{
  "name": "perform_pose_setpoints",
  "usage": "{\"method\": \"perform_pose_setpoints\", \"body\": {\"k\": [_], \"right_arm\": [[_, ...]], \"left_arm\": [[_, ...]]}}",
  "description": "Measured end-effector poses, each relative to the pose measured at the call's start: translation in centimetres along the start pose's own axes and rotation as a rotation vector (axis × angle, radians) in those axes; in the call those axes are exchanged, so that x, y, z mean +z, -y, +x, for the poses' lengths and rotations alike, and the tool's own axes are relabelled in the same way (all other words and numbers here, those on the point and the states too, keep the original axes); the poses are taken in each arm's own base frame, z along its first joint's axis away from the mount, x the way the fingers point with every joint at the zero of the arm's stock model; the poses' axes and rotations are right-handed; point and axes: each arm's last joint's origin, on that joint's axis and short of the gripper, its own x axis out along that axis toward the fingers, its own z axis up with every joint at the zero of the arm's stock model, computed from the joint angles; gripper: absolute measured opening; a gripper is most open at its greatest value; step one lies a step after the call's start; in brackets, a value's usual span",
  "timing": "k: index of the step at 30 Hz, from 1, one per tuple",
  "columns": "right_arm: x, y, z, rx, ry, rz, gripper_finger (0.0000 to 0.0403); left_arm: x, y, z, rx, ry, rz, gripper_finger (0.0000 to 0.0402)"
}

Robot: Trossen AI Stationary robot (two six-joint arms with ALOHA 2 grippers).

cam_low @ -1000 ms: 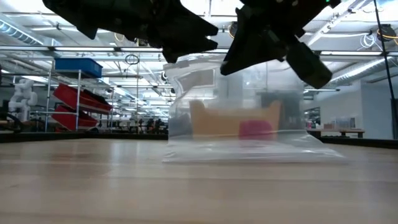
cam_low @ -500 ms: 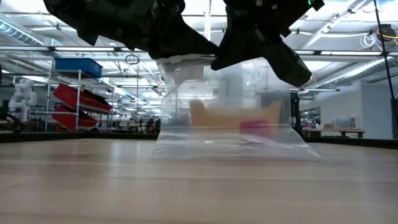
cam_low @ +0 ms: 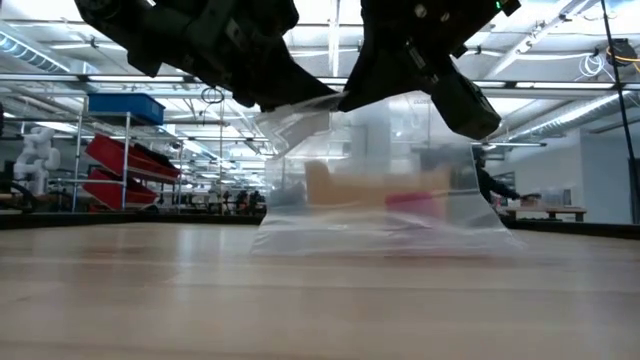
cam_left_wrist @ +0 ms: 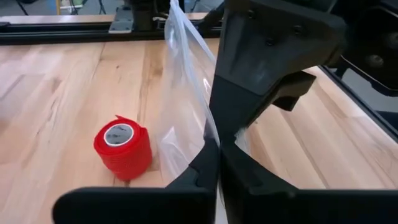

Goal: Roll bandage
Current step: Put the rolled red bandage into the transparent zip bag

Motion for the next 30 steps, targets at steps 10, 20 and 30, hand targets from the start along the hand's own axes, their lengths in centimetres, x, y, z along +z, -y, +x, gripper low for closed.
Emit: {"method": "perform_pose_setpoints", "body": {"k": [10, 20, 30], "right_arm": [[0.4, -0.3, -0.1, 0.202, 0.127, 0.114, 0.0000], [-0.4, 0.3, 1.4, 0.230, 0.072, 0.274, 0.0000], [-0.8, 1.5, 2.8, 0.209, 0.044, 0.578, 0.0012]], "left_arm": [[0.9, 0.5, -0.9, 0.240, 0.027, 0.091, 0.0002], [2.6, 4.9, -2.9, 0.413, 0.074, 0.320, 0.0001], [1.5, 5.8, -3.3, 0.553, -0.039, 0.358, 0.0000]]}}
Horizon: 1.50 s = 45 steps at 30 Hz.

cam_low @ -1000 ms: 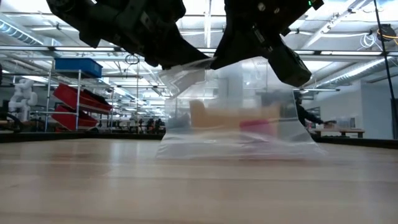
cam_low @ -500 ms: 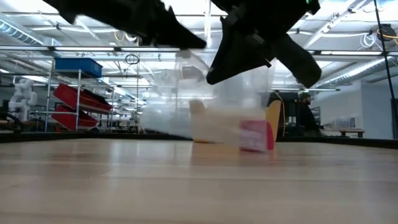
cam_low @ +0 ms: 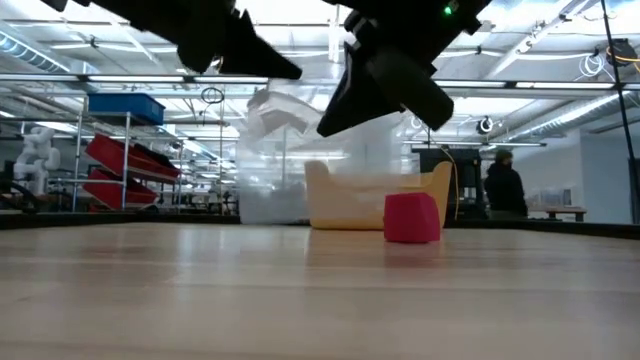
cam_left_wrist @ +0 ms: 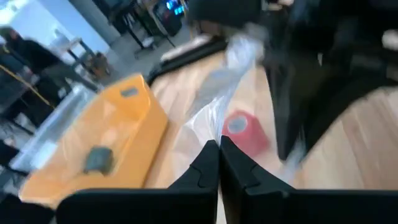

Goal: Roll bandage
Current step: Put the rolled red bandage into the transparent zip bag

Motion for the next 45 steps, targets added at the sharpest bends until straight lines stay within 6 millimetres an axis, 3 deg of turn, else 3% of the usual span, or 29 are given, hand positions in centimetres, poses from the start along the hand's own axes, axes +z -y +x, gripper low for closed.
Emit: {"method": "perform_pose_setpoints", "body": {"k": [10, 17, 24, 28, 36, 39, 42, 45], "right_arm": [[1.0, 1.5, -3.1, 0.010, 0.078, 0.209, 0.0108], [0.3, 1.4, -2.5, 0.018, 0.024, 0.215, 0.0144], [0.3, 1.9, -2.4, -0.096, 0.014, 0.100, 0.0133], [0.0, 2.7, -1.5, -0.072, -0.016, 0.045, 0.0133], [-1.9, 4.4, 0.2, -0.011, -0.168, 0.118, 0.0125], [-2.9, 4.8, 0.4, -0.031, -0.256, 0.165, 0.0090], [-3.5, 4.9, 0.4, -0.041, -0.300, 0.220, 0.0023], [-3.1, 4.3, 0.1, -0.012, -0.267, 0.207, 0.0006]], "left_arm": [[-1.3, -0.8, 0.8, 0.020, -0.096, -0.065, 0.0000], [-2.2, -0.5, 1.8, 0.022, -0.133, -0.064, 0.0000], [-2.3, -0.6, 2.1, -0.010, -0.128, -0.088, 0.0000], [-2.0, -0.5, 2.2, -0.049, -0.111, -0.100, 0.0000], [-0.8, -0.5, 2.1, -0.156, -0.014, -0.160, 0.0000], [-0.4, -1.0, 1.7, -0.175, 0.005, -0.234, 0.0000], [0.2, -1.6, 1.3, -0.170, 0.024, -0.293, 0.0000], [0.8, -2.4, 1.1, -0.138, 0.061, -0.328, 0.0000]]}}
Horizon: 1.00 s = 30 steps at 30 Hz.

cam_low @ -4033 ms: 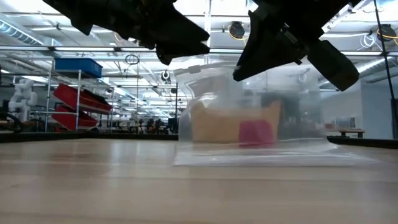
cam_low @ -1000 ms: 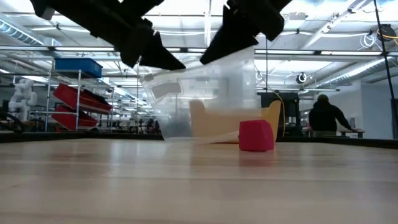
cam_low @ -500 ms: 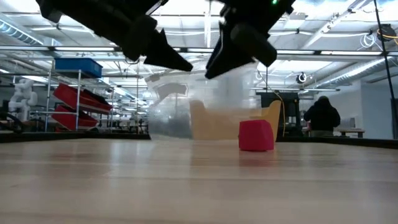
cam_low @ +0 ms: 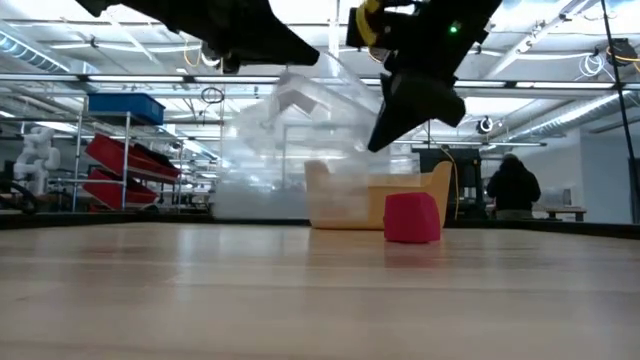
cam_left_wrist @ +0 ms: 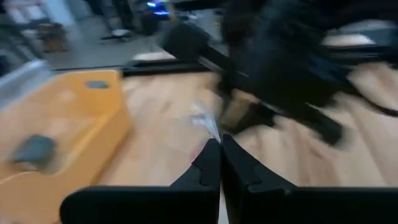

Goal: Roll bandage
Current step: Put the rolled red bandage into the transparent zip bag

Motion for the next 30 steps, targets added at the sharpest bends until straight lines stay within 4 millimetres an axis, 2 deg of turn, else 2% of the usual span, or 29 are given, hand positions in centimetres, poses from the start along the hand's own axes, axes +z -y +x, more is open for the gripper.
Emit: {"method": "perform_pose_setpoints", "body": {"k": [6, 10, 13, 18, 22, 30], "right_arm": [[-0.3, -2.2, 0.3, 0.231, 0.105, -0.132, 0.0001], [-1.5, -2.8, 1.2, 0.217, 0.114, -0.210, 0.0001], [-1.6, -2.9, 1.2, 0.203, 0.120, -0.221, 0.0000], [-1.1, -2.7, 1.3, 0.094, 0.170, -0.159, 0.0000], [-0.4, -2.7, 1.1, 0.080, 0.226, -0.084, 0.0008], [-0.3, -2.5, 1.1, 0.089, 0.212, 0.054, 0.0075]], "left_arm": [[-0.7, -1.6, 0.6, 0.242, -0.049, -0.019, 0.0000], [-1.3, -1.9, 1.2, 0.215, -0.085, -0.053, 0.0000], [-1.8, -1.9, 1.5, 0.212, -0.101, -0.057, 0.0000], [-2.8, -1.6, 2.2, 0.203, -0.137, -0.038, 0.0000], [-2.9, -1.5, 2.3, 0.199, -0.146, -0.030, 0.0000], [-3.2, -1.2, 2.1, 0.176, -0.170, 0.017, 0.0000]]}}
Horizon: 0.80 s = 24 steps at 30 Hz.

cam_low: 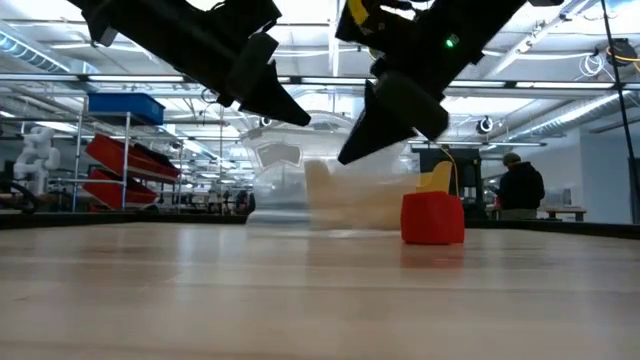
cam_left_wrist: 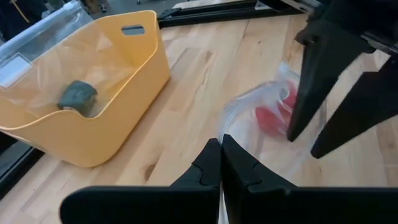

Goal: Roll bandage
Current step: Put the rolled red bandage into the transparent zip bag

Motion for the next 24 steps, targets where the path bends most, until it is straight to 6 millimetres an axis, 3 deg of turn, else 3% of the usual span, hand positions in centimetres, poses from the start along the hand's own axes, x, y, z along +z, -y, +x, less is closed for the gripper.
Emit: {"method": "perform_pose_setpoints", "body": {"k": [4, 10, 17, 24], "right_arm": [[1.8, -0.5, -1.4, 0.021, 0.048, 0.060, 0.0102], [2.7, -1.1, -3.8, 0.036, -0.009, -0.015, 0.0122], [2.4, -0.8, -5.5, -0.002, -0.133, 0.006, 0.0125], [-0.4, 1.1, -6.9, -0.211, -0.379, 0.033, 0.0125]], "left_arm": [[0.0, 0.0, 0.0, 0.000, 0.002, -0.001, 0.0000], [0.0, 0.0, 0.0, 0.000, 0.003, 0.019, 0.0000], [0.0, 0.0, 0.0, -0.001, 0.003, 0.018, 0.0000], [0.0, 0.0, 0.0, -0.002, 0.001, 0.019, 0.0000]]}}
